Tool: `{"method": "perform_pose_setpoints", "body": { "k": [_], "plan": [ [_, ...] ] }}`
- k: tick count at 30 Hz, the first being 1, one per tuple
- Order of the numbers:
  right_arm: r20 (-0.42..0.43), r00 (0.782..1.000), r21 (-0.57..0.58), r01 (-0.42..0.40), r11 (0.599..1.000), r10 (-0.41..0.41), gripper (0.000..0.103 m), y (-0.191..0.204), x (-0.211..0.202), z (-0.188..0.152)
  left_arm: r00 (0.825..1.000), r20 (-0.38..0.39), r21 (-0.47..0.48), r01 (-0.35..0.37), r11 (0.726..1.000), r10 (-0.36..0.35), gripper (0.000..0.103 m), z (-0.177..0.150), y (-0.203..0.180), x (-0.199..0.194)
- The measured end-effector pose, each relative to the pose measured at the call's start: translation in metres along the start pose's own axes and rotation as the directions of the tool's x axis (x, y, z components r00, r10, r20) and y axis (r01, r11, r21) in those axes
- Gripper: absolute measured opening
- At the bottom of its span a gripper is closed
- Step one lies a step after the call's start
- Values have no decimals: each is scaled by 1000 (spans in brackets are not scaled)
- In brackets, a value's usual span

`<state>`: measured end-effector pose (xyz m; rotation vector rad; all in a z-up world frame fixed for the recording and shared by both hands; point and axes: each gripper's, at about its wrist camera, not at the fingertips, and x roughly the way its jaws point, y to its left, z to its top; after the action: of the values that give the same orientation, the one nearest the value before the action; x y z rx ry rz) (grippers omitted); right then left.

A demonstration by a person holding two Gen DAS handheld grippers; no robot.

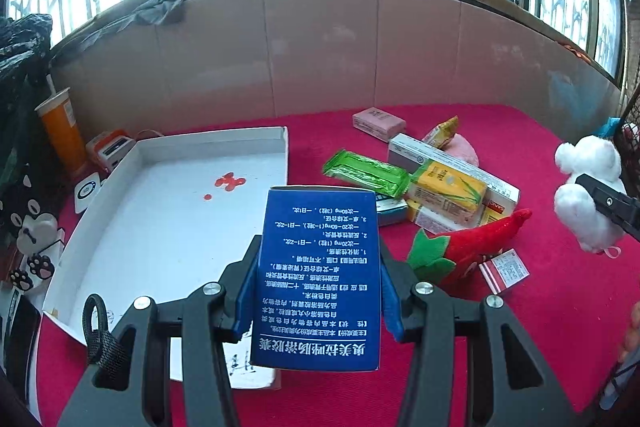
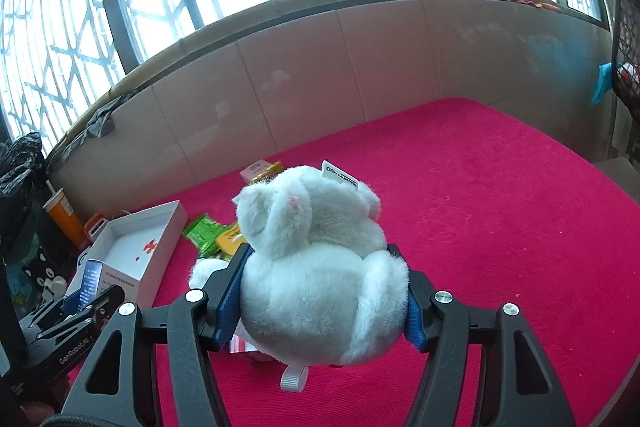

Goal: Organize objects
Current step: 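Carry the blue box and white bunny with both tools over the white tray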

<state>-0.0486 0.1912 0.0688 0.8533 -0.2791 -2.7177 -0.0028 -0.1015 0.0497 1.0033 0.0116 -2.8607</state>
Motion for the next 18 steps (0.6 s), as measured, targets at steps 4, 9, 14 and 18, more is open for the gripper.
{"method": "perform_pose_setpoints", "body": {
  "k": [4,9,14,18],
  "plan": [
    [2,1000,-29,-9,1000,9,69,14,-2,1,1000,7,-17,-6,1000,7,50,0,9,-4],
    [-2,1000,-63,-23,998,23,69,29,-2,2,1000,8,-39,-13,999,13,50,0,21,-6],
    [-11,999,-87,-39,995,39,69,46,0,3,1000,14,-57,-22,998,23,50,0,32,-7],
    [-11,999,-122,-54,991,53,69,63,-1,5,999,16,-69,-26,997,27,50,-1,40,-8]
  ]
}}
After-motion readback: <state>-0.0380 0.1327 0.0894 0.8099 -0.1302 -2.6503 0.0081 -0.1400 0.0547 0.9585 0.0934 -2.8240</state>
